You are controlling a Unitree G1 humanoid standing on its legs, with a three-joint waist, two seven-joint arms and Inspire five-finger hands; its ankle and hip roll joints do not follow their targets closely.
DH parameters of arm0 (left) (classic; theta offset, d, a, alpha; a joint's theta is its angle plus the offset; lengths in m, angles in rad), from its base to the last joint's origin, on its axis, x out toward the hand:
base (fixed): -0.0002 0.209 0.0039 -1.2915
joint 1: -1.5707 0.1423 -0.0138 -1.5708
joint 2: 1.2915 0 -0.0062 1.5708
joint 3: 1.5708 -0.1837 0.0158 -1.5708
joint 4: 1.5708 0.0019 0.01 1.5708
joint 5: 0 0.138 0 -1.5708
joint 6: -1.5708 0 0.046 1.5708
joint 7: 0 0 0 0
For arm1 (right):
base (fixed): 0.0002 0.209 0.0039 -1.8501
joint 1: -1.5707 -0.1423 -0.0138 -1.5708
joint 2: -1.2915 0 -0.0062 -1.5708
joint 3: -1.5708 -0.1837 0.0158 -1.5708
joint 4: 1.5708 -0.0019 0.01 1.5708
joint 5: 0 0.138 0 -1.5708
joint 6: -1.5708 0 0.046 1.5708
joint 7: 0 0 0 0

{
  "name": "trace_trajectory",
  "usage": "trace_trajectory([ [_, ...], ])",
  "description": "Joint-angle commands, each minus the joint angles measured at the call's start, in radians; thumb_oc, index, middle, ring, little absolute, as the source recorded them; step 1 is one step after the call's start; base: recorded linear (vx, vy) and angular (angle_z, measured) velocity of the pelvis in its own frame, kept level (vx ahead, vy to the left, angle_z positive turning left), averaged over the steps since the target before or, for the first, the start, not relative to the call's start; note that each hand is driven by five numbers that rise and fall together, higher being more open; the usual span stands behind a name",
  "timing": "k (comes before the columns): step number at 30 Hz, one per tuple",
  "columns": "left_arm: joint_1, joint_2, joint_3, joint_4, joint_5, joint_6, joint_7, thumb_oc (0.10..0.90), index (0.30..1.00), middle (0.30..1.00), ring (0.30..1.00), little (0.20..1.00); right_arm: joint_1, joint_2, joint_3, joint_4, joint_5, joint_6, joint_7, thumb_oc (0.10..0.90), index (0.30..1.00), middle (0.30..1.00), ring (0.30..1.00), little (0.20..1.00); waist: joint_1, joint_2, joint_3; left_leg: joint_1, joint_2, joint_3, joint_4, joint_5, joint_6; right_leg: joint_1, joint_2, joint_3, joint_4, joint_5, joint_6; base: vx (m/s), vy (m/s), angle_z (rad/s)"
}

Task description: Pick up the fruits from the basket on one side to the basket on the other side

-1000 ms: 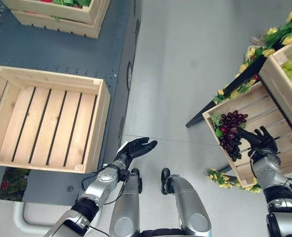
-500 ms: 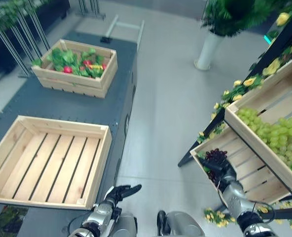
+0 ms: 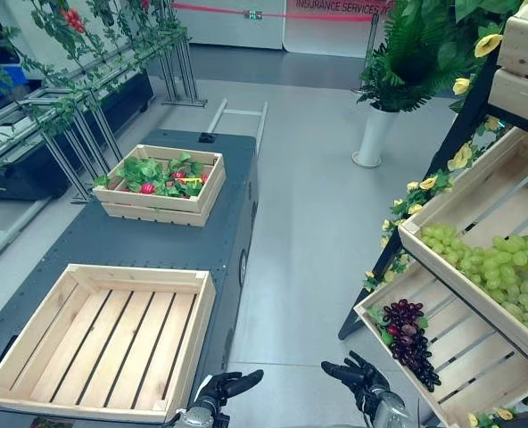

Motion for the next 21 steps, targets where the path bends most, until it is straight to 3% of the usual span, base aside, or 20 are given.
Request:
trace_trajectory([
  [1, -0.038, -0.031, 0.021, 0.024, 0.034, -0.089, 0.013, 0.800, 0.900, 0.900, 0.900, 0.900, -0.070, -0.035, -0.007, 0.019, -0.016, -0.076, 0.086, 0.800, 0.900, 0.900, 0.900, 0.900, -0.011, 0.026, 0.001, 0.030, -0.022, -0.010, -0.097, -0.035, -0.009, 0.054, 0.031, 0.015, -0.121, 0.049, -0.020, 0.03, 0.032, -0.01],
  [6, -0.030, -0.039, 0.048, 0.051, 0.049, -0.122, 0.026, 0.800, 0.900, 0.900, 0.900, 0.900, -0.046, -0.040, -0.010, 0.084, -0.134, -0.085, 0.093, 0.800, 0.900, 0.900, 0.900, 0.900, -0.008, 0.041, -0.020, 0.025, -0.029, -0.027, -0.152, -0.013, -0.009, 0.056, 0.035, 0.007, -0.178, 0.069, -0.013, 0.00, 0.028, -0.01],
  [12, -0.011, -0.026, 0.056, 0.064, 0.127, -0.167, 0.041, 0.800, 0.900, 0.900, 0.900, 0.900, -0.024, -0.059, -0.006, 0.121, -0.217, -0.101, 0.107, 0.800, 0.900, 0.900, 0.900, 0.900, 0.002, 0.040, -0.024, 0.030, -0.033, -0.034, -0.152, -0.016, -0.005, 0.063, 0.031, -0.011, -0.173, 0.057, -0.013, 0.01, 0.012, 0.02],
  [15, -0.004, -0.014, 0.058, 0.066, 0.139, -0.148, 0.041, 0.800, 0.900, 0.900, 0.900, 0.900, -0.014, -0.064, -0.002, 0.126, -0.242, -0.105, 0.112, 0.800, 0.900, 0.900, 0.900, 0.900, 0.009, 0.038, -0.022, 0.029, -0.037, -0.046, -0.152, -0.017, -0.003, 0.063, 0.032, -0.013, -0.168, 0.052, -0.011, 0.02, 0.010, 0.06],
  [17, 0.000, -0.014, 0.051, 0.076, 0.189, -0.181, 0.018, 0.800, 0.900, 0.900, 0.900, 0.900, -0.008, -0.065, 0.004, 0.124, -0.250, -0.123, 0.126, 0.800, 0.900, 0.900, 0.900, 0.900, 0.013, 0.035, -0.015, 0.025, -0.039, -0.051, -0.151, -0.016, -0.003, 0.058, 0.032, -0.016, -0.164, 0.049, -0.011, -0.01, 0.002, 0.10],
  [21, -0.010, -0.007, 0.047, 0.064, 0.205, -0.194, 0.104, 0.800, 0.900, 0.900, 0.900, 0.900, 0.007, -0.063, 0.021, 0.114, -0.281, -0.133, 0.132, 0.800, 0.900, 0.900, 0.900, 0.900, 0.012, 0.032, -0.006, 0.025, -0.041, -0.059, -0.152, -0.017, -0.002, 0.056, 0.033, -0.015, -0.160, 0.046, -0.009, 0.00, 0.000, 0.01],
])
